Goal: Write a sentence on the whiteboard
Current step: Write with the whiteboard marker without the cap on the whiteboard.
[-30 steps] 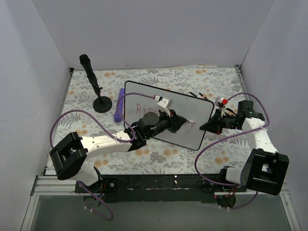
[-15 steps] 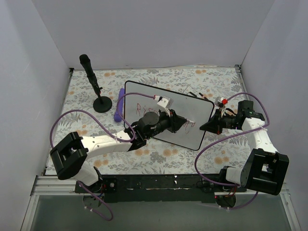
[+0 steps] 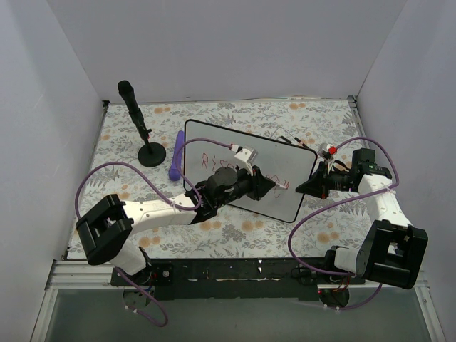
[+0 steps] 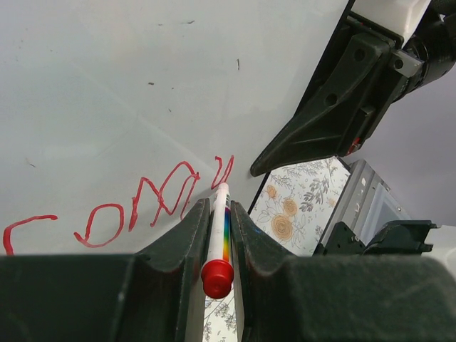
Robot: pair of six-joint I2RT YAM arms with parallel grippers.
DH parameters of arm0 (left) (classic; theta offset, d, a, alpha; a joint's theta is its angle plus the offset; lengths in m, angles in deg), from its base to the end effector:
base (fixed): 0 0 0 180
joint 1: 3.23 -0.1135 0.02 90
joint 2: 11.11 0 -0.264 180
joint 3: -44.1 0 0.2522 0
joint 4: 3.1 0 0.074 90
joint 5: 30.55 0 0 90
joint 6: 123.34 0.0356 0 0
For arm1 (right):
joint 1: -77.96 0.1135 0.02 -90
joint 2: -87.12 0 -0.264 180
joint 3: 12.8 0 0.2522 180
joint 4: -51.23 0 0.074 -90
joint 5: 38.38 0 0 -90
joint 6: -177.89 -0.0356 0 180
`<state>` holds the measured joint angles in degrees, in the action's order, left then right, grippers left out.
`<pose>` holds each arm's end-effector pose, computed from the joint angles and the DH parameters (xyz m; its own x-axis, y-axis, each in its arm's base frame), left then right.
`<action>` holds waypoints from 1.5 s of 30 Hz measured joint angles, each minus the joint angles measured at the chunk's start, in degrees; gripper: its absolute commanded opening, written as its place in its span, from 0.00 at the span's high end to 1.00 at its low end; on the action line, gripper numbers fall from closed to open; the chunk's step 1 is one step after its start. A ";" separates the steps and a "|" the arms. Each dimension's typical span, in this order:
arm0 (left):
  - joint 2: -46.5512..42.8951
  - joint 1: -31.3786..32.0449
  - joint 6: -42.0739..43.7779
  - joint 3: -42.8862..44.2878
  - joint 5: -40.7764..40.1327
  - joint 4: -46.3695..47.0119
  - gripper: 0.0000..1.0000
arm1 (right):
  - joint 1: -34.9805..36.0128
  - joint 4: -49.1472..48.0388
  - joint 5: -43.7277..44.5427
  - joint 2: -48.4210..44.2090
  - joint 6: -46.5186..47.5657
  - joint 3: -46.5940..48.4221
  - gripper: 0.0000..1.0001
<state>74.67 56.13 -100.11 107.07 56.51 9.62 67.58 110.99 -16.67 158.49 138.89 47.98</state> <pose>0.1753 -0.2924 0.2598 -0.8012 -0.4482 -0.3966 0.2467 0.3564 -0.9012 0.2154 -0.0058 0.2352 -0.3959 -0.2197 -0.8916 -0.8714 0.3963 0.2893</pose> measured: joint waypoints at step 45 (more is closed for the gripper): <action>-23.47 -0.63 -2.05 -14.43 4.39 -1.64 1.00 | 0.39 0.04 -0.02 0.11 -0.07 0.00 0.99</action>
<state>51.19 55.49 -102.16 92.65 60.90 7.98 67.98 111.03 -16.69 158.60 138.82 47.98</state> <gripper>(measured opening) 0.141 0.091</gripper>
